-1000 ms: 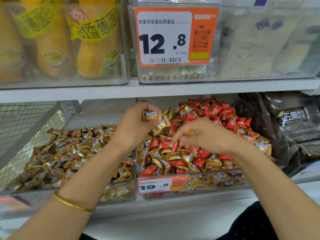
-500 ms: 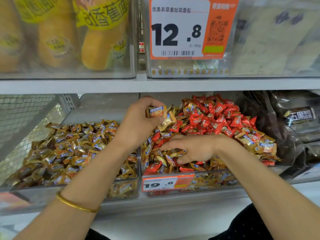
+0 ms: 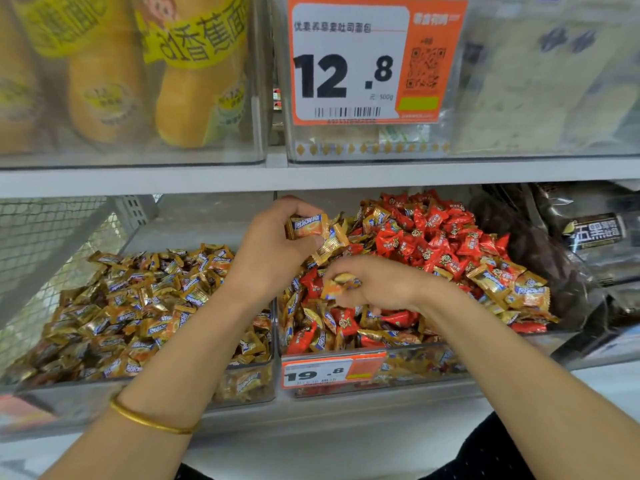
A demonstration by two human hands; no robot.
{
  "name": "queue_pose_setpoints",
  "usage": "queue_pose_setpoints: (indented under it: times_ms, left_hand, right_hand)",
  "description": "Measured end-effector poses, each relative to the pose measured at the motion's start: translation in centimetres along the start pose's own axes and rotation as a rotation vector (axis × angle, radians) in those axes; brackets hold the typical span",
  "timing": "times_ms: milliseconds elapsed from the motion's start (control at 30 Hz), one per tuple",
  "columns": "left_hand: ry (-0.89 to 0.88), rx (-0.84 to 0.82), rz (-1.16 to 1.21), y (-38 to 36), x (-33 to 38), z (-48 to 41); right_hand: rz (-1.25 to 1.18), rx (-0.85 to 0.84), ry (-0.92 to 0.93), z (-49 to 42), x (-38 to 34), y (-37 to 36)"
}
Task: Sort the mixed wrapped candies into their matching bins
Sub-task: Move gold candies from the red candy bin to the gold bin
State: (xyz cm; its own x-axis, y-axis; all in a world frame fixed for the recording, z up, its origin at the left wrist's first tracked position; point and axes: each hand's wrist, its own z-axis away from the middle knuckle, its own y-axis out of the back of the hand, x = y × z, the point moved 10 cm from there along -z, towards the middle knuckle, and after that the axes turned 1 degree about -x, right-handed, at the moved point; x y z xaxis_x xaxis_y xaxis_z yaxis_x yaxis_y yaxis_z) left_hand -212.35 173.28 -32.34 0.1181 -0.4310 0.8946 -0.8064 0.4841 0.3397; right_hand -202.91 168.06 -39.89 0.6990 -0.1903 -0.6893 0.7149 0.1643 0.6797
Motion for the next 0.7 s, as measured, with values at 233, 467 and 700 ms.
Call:
queue_pose_setpoints:
  times_ms: [233, 467, 700]
  left_hand:
    - [0.032, 0.053, 0.09, 0.7, -0.1, 0.4]
    - [0.111, 0.022, 0.204, 2.0, -0.6, 1.9]
    - [0.161, 0.159, 0.108, 9.6, -2.4, 4.4]
  right_hand:
    - [-0.945, 0.172, -0.026, 2.2, 0.9, 4.0]
    - [-1.13, 0.081, 0.028, 3.9, -1.1, 3.2]
    - [-0.624, 0.07, 0.166, 2.6, -11.7, 0.1]
